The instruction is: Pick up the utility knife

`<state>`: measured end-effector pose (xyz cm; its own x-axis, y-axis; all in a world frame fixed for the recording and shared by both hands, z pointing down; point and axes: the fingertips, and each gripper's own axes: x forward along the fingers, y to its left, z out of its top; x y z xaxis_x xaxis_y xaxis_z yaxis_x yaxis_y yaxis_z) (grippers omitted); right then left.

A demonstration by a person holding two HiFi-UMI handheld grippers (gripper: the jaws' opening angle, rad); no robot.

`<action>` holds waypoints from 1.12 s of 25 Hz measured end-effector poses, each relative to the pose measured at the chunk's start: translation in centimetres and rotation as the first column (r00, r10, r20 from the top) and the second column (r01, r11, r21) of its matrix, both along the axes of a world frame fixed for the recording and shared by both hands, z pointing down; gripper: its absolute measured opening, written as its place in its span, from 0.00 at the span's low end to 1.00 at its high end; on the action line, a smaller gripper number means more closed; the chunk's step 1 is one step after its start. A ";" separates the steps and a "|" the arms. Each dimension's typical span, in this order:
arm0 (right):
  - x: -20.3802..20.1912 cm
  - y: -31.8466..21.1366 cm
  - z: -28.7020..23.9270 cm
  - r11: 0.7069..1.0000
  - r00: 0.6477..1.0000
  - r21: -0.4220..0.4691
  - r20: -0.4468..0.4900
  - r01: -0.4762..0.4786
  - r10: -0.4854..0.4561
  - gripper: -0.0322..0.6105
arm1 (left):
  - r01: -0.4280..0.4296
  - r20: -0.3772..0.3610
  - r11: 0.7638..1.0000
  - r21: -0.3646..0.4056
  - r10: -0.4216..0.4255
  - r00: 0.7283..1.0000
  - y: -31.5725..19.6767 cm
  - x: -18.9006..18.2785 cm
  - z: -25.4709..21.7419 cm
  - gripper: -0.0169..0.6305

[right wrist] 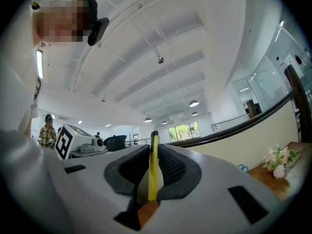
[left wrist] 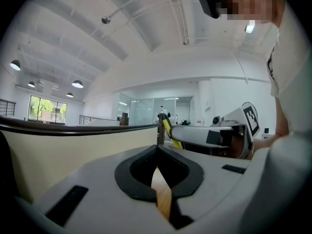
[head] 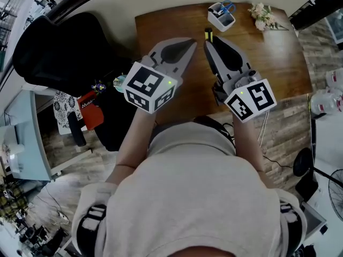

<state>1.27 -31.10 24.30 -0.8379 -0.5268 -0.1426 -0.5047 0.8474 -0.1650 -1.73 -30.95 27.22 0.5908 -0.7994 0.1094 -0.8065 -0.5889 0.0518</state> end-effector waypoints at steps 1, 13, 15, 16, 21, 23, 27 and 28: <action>0.1 0.1 0.2 1.000 1.000 -0.002 -0.004 -0.003 0.003 0.16 | -0.005 -0.004 1.000 -0.001 0.005 1.000 0.1 0.1 0.1 0.05; 1.2 0.5 2.4 0.998 0.999 -0.057 -0.027 -0.039 0.037 0.16 | 0.008 -0.011 0.999 -0.047 -0.008 1.000 1.0 0.4 1.9 0.05; 1.3 0.5 2.6 0.997 0.999 -0.062 -0.031 -0.035 0.033 0.16 | 0.016 -0.003 0.998 -0.058 -0.017 1.000 0.9 0.4 2.1 0.05; 1.3 0.6 2.7 0.997 0.999 -0.064 -0.034 -0.032 0.030 0.16 | 0.021 0.005 0.998 -0.065 -0.021 1.000 0.9 0.5 2.3 0.05; 1.5 0.7 3.2 0.997 0.999 -0.076 -0.042 -0.025 0.022 0.16 | 0.039 0.028 0.996 -0.084 -0.037 0.999 1.0 0.5 2.9 0.05; 1.6 0.6 3.3 0.997 0.999 -0.079 -0.042 -0.027 0.023 0.16 | 0.044 0.026 0.995 -0.084 -0.042 0.999 1.1 0.5 2.9 0.05; 1.7 0.7 3.5 0.996 0.999 -0.085 -0.044 -0.023 0.020 0.16 | 0.055 0.019 0.995 -0.086 -0.053 0.998 1.1 0.3 2.9 0.05; 1.7 0.8 3.5 0.996 0.999 -0.086 -0.045 -0.022 0.018 0.16 | 0.057 0.016 0.995 -0.087 -0.055 0.998 1.1 0.3 2.9 0.05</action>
<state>2.94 -30.31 27.82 -0.8315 -0.5524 -0.0584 -0.5300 0.8204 -0.2144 -1.40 -29.84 30.15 0.5433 -0.8181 0.1884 -0.8391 -0.5365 0.0898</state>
